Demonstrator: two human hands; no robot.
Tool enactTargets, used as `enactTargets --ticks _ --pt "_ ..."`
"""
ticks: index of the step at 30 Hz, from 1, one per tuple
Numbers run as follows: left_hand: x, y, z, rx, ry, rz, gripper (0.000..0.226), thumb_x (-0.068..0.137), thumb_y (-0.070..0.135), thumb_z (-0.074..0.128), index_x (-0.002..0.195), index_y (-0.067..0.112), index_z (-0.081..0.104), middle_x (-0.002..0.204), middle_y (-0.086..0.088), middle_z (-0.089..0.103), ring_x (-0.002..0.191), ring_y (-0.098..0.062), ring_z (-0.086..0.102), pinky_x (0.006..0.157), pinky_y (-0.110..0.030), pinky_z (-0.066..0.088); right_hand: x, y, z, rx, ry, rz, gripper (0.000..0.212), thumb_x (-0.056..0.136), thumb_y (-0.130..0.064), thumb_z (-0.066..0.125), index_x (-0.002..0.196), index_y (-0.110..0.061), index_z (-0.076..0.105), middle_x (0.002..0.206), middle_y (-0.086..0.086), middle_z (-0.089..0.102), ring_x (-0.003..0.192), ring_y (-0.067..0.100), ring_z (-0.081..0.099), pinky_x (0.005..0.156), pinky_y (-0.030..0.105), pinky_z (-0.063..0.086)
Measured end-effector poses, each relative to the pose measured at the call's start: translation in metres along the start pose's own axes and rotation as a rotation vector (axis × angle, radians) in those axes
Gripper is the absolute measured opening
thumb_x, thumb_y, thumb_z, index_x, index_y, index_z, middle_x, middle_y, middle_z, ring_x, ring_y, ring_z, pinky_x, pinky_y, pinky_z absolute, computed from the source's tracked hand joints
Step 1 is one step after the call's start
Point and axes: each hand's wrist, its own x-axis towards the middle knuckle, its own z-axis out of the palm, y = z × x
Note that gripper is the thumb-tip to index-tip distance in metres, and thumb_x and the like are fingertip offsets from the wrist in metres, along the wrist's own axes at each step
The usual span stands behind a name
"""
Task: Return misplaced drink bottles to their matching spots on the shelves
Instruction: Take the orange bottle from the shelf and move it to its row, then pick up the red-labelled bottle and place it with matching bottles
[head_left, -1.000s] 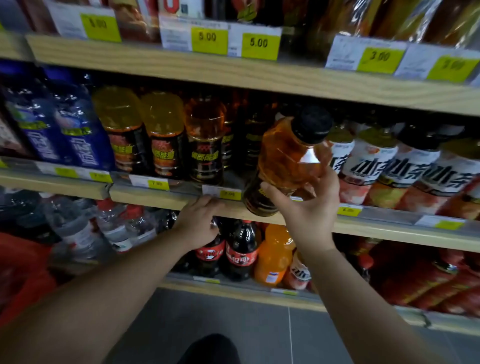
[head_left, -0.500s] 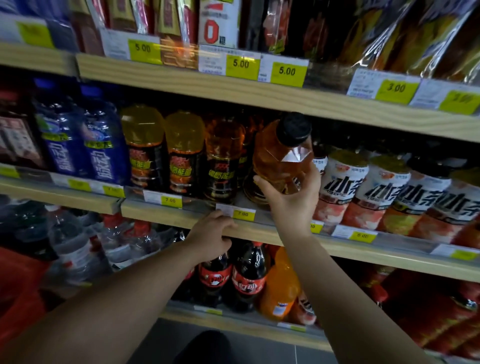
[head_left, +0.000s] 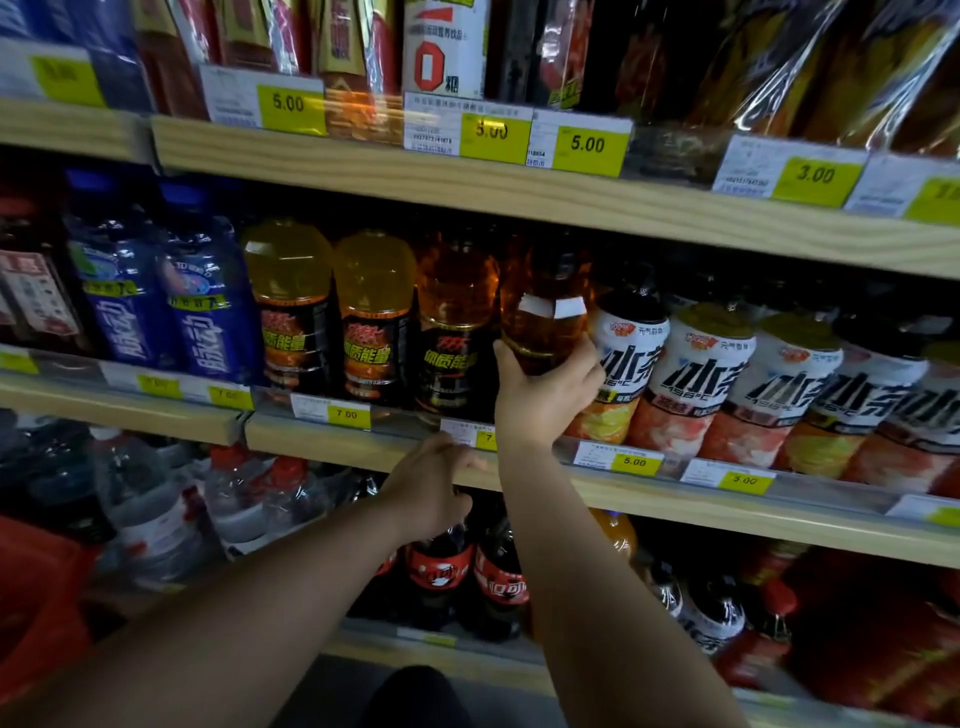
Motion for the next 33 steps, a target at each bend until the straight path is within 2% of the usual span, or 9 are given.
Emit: enactTargets --ticks 6,10,14,19,22,25,28,30,33 --pt "-0.002 -0.003 0.001 0.038 -0.027 0.033 0.047 0.078 0.019 0.062 0.124 0.028 0.054 0.135 -0.005 0.04 0.124 -0.024 0.04 0.09 -0.023 0.03 0.006 0.013 0.004 -0.204 -0.047 -0.098 0.082 0.078 -0.036 0.076 0.139 0.002 0.037 0.128 0.023 0.041 0.115 0.038 0.039 0.092 0.04 0.038" --pt "-0.006 -0.002 0.004 0.026 -0.002 0.052 0.049 0.079 0.018 0.063 0.126 0.03 0.052 0.133 0.001 0.04 0.124 -0.021 0.041 0.087 -0.023 0.034 0.004 0.019 -0.007 -0.157 -0.112 -0.117 0.076 0.081 -0.027 0.075 0.14 -0.001 0.036 0.13 0.021 0.041 0.122 0.035 0.039 0.101 0.041 0.039" --pt "-0.008 0.003 0.006 0.011 0.052 0.043 0.047 0.08 0.018 0.066 0.126 0.025 0.056 0.132 0.004 0.043 0.125 -0.02 0.041 0.093 -0.027 0.039 -0.003 0.04 -0.048 -0.119 -0.196 -0.24 0.058 0.086 -0.019 0.069 0.135 -0.004 0.042 0.125 0.013 0.045 0.115 0.015 0.043 0.094 0.015 0.037" --pt "-0.012 0.014 0.013 0.046 0.125 0.002 0.045 0.078 0.023 0.068 0.123 0.02 0.058 0.129 -0.001 0.045 0.118 -0.025 0.044 0.09 -0.027 0.036 0.005 0.084 -0.12 -0.363 -0.158 -0.304 0.042 0.084 -0.011 0.066 0.122 0.001 0.054 0.115 0.02 0.054 0.112 0.036 0.05 0.093 0.042 0.041" --pt "-0.013 0.024 0.019 0.082 0.153 -0.029 0.046 0.077 0.027 0.07 0.12 0.016 0.057 0.126 -0.007 0.045 0.118 -0.03 0.044 0.095 -0.037 0.037 0.013 0.111 -0.164 -0.539 -0.129 -0.221 0.052 0.08 -0.012 0.066 0.129 -0.003 0.05 0.13 0.019 0.051 0.122 0.037 0.046 0.096 0.045 0.039" --pt "-0.006 0.05 0.028 0.049 0.194 -0.017 0.049 0.075 0.024 0.073 0.12 0.013 0.057 0.126 -0.014 0.046 0.122 -0.035 0.041 0.102 -0.043 0.033 0.017 0.142 -0.2 -0.824 -0.257 -0.054 0.076 0.079 -0.017 0.062 0.147 -0.012 0.029 0.155 0.009 0.026 0.144 0.027 0.02 0.113 0.045 0.023" --pt "0.007 0.097 0.05 0.019 0.207 0.233 0.047 0.076 0.017 0.071 0.12 0.009 0.059 0.125 -0.016 0.05 0.12 -0.037 0.043 0.101 -0.044 0.034 0.019 0.161 -0.218 -0.932 -0.461 -0.025 0.096 0.074 -0.012 0.06 0.152 -0.025 0.006 0.161 -0.004 0.001 0.147 0.014 -0.006 0.118 0.04 0.011" --pt "0.018 0.13 0.07 -0.006 0.144 0.375 0.043 0.079 0.011 0.066 0.121 0.005 0.059 0.126 -0.017 0.053 0.121 -0.035 0.045 0.103 -0.041 0.032 0.024 0.165 -0.227 -0.92 -0.531 -0.067 0.1 0.072 -0.008 0.061 0.152 -0.028 0.003 0.161 -0.006 -0.001 0.147 0.013 -0.007 0.119 0.037 0.009" --pt "0.032 0.162 0.101 0.029 -0.026 0.419 0.048 0.088 0.013 0.055 0.135 0.007 0.047 0.139 -0.015 0.045 0.131 -0.032 0.036 0.109 -0.039 0.024 0.035 0.167 -0.238 -0.925 -0.561 -0.108 0.098 0.075 -0.011 0.063 0.151 -0.036 0.006 0.16 -0.011 0.004 0.146 0.009 -0.002 0.117 0.037 0.004"
